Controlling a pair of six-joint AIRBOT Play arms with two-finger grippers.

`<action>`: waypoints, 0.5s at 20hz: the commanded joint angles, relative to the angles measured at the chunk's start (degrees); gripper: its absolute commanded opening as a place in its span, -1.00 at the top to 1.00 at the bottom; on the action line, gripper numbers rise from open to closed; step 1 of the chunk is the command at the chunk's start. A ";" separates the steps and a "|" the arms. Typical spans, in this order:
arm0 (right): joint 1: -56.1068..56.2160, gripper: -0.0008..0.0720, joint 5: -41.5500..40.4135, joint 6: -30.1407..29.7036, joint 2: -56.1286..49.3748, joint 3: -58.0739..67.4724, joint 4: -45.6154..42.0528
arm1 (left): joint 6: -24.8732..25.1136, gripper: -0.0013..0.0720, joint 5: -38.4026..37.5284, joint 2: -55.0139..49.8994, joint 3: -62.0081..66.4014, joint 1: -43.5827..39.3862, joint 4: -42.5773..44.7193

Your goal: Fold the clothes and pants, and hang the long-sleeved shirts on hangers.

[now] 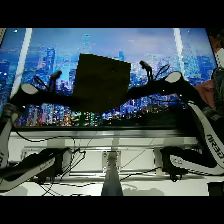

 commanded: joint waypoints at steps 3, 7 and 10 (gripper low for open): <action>1.49 0.85 -0.15 2.54 14.56 12.72 1.44 | -0.74 0.91 4.74 17.03 22.01 -0.07 6.99; 2.29 0.86 -0.02 16.52 27.12 13.84 7.82 | -9.40 0.91 7.04 34.01 22.82 -0.07 13.79; 6.75 0.86 -0.83 27.10 33.07 13.77 6.54 | -16.81 0.91 -2.75 42.27 20.79 -0.09 16.96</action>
